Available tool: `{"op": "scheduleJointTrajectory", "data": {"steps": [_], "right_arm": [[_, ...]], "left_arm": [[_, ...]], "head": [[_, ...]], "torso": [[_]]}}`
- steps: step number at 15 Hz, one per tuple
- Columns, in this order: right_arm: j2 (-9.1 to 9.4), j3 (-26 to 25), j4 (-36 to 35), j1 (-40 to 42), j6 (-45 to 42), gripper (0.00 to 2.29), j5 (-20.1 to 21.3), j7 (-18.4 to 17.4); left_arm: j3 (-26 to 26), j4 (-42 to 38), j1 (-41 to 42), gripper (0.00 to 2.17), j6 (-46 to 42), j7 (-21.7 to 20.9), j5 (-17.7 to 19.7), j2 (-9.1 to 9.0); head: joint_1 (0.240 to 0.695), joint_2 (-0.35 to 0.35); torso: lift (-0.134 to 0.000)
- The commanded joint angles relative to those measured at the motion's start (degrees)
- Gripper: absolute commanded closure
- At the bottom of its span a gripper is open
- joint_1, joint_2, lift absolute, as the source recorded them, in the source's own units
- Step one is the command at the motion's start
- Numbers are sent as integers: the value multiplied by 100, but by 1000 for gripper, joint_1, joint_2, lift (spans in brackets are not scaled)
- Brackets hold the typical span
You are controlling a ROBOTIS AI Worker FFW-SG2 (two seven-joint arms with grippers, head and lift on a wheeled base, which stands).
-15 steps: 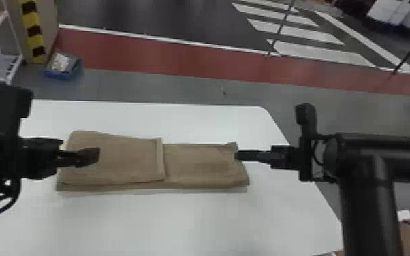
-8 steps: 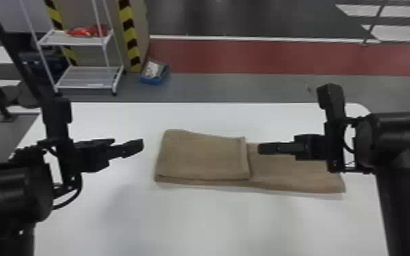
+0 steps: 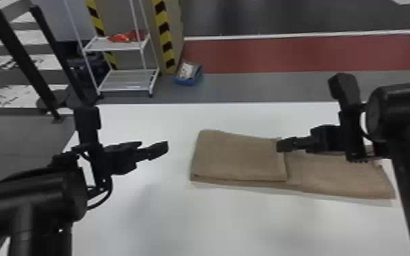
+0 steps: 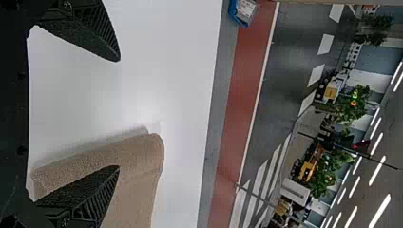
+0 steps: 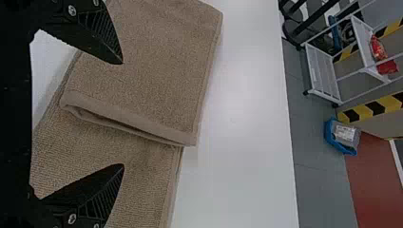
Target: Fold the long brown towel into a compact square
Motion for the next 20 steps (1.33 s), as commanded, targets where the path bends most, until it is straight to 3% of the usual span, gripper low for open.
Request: {"op": "scheduleJointTrajectory", "data": {"steps": [1,7,20], "right_arm": [[18,26,326,-97,31,127,-1,-39],[32,114,748,-141,31,178,8,-285],[32,184,915,-185,31,282,8,-558]], "left_arm": [[33,12,17,87,0,0,52,0],[7,21,52,87,0,9,158,0],[33,48,96,87,-71,-35,193,0]], "head": [[695,123],[695,119],[695,111]], "torso": [[-124],[-124],[-124]]}}
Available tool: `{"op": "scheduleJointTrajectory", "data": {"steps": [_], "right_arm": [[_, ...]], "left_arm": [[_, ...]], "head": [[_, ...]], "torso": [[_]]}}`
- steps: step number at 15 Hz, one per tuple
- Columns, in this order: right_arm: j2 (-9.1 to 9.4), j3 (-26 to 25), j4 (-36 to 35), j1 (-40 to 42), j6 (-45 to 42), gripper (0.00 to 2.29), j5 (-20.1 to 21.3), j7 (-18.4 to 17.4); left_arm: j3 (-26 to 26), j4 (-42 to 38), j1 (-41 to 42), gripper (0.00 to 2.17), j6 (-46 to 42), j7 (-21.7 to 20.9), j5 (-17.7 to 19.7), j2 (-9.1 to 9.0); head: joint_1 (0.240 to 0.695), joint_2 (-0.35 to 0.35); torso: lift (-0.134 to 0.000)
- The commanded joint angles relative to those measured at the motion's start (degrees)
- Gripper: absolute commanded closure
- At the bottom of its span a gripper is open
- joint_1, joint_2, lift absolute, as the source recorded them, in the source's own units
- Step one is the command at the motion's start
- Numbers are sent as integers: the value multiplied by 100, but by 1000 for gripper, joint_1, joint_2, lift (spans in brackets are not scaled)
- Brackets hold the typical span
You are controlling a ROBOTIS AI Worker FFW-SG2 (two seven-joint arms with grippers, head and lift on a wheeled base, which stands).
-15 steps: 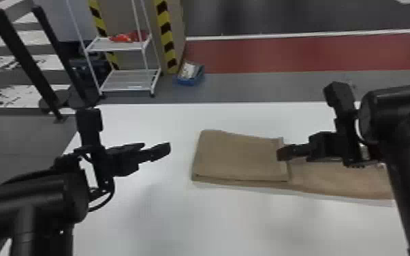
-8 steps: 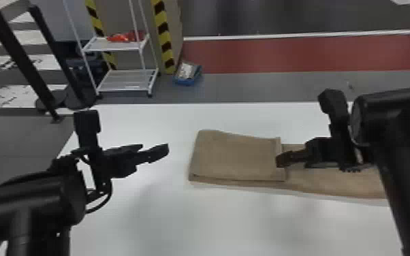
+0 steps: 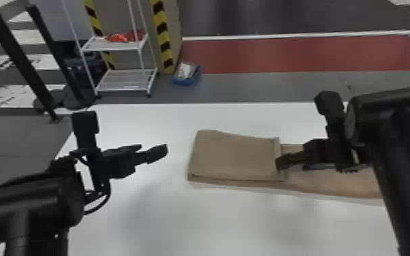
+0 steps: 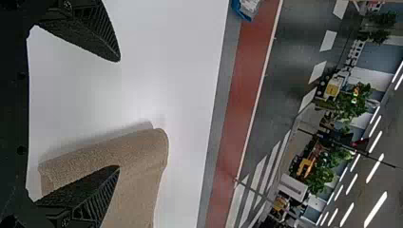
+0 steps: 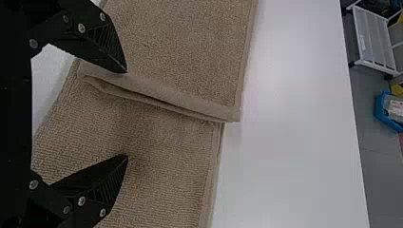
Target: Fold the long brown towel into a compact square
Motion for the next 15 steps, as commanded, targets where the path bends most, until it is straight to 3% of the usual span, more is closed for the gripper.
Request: {"op": "scheduleJointTrajectory", "data": {"steps": [1,10,15], "right_arm": [[5,1,22,-2,30,279,-29,-24],[5,-130,-4,15,-334,282,-416,-112],[5,-113,391,-37,-879,302,-583,-191]], "left_arm": [[2,0,0,87,0,-5,3,0],[54,17,9,87,0,-23,56,27],[54,96,0,87,-141,-23,82,53]], "head": [[695,111],[695,122],[695,126]], "torso": [[-124],[-124],[-124]]}}
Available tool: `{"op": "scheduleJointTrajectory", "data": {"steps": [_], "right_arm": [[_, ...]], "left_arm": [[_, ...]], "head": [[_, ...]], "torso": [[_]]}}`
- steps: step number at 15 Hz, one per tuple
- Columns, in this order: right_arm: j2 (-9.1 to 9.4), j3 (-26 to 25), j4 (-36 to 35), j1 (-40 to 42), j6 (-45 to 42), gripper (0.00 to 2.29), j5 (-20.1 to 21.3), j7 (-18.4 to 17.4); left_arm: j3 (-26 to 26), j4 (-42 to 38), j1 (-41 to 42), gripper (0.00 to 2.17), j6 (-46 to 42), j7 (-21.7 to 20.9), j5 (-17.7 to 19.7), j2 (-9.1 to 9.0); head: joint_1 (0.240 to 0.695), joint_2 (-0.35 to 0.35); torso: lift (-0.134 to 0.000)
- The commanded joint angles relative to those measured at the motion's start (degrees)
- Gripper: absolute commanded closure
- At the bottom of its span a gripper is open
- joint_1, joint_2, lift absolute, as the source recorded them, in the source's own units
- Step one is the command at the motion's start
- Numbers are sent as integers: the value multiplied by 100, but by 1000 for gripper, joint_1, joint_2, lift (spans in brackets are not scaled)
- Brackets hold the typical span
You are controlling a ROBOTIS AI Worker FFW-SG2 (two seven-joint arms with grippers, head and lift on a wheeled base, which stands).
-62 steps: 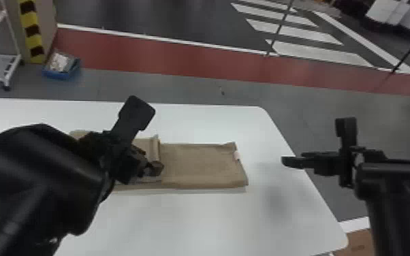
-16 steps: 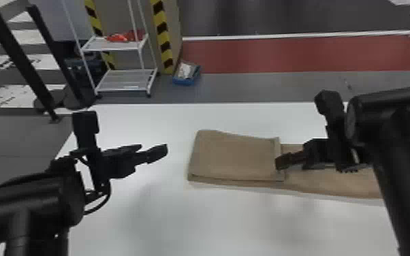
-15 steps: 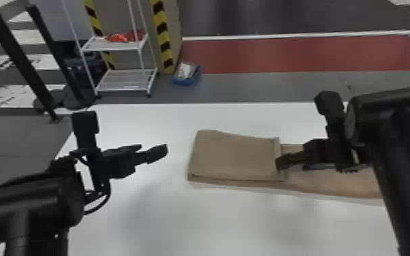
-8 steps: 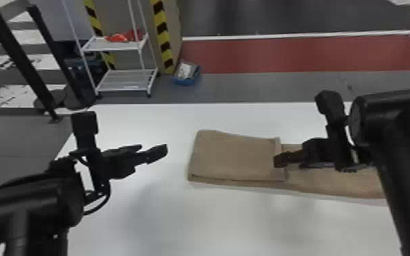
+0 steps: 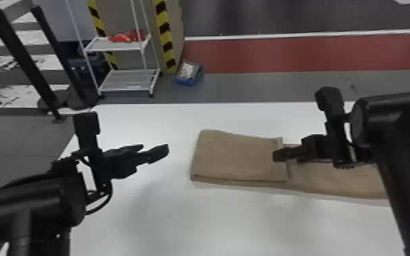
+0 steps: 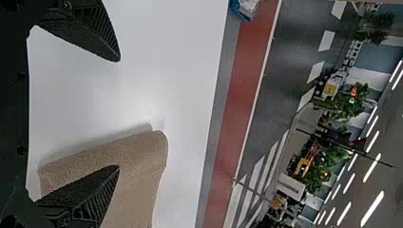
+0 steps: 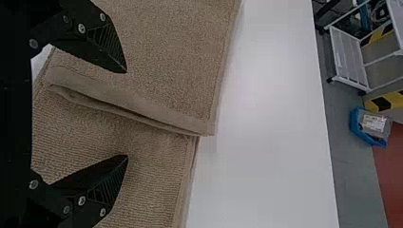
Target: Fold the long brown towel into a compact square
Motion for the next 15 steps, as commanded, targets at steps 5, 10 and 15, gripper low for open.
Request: {"op": "scheduleJointTrajectory", "data": {"steps": [5,10,15], "right_arm": [[5,67,227,-29,-251,478,-76,-1],[5,49,219,-29,-392,586,-278,-1],[5,93,131,-47,-322,508,-357,-54]], "left_arm": [[0,38,-13,87,-45,-1,-8,28],[35,30,5,87,-27,-28,1,36],[97,30,13,87,-27,-71,18,36]], "head": [[695,135],[695,144],[695,153]], "torso": [[-124],[-124],[-124]]}}
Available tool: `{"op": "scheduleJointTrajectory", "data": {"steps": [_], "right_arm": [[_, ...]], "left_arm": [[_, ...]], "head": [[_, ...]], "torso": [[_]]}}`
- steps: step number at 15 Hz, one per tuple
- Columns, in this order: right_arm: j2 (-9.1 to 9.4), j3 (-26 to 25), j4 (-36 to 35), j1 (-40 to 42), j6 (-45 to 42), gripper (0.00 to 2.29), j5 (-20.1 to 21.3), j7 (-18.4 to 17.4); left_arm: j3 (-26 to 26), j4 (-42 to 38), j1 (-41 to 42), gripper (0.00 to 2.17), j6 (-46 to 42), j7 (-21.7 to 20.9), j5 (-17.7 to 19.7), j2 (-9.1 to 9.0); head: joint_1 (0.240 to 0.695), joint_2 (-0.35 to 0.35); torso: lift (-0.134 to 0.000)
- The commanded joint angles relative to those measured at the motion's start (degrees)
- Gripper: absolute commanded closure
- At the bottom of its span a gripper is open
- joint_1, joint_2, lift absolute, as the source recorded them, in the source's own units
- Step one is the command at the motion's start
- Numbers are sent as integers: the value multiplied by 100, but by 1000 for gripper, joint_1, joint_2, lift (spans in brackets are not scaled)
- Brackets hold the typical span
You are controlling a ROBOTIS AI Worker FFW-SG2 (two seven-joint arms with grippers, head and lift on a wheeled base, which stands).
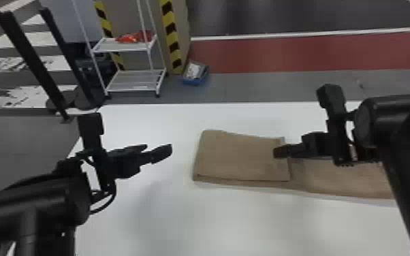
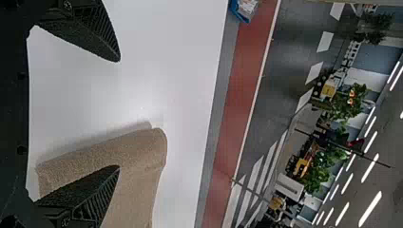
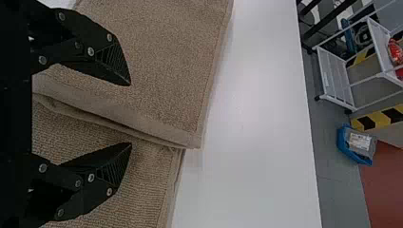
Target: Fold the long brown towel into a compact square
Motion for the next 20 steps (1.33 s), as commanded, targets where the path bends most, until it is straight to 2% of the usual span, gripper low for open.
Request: {"op": "scheduleJointTrajectory", "data": {"steps": [1,5,8,10,20], "right_arm": [[5,75,44,-8,-27,508,32,-23],[5,163,150,-17,-115,525,76,-58],[5,215,185,-17,-132,653,76,-58],[5,215,185,-26,-150,826,85,-58],[5,224,264,-26,-273,826,68,-128]], "left_arm": [[7,-2,6,87,0,-8,7,0],[7,7,15,87,-18,0,15,9],[7,7,15,87,0,-8,15,0],[7,7,15,87,0,-8,15,9],[16,33,33,87,-35,0,24,18]], "head": [[695,154],[695,155],[695,157],[695,159],[695,159]], "torso": [[-124],[-124],[-124],[-124],[-124]]}}
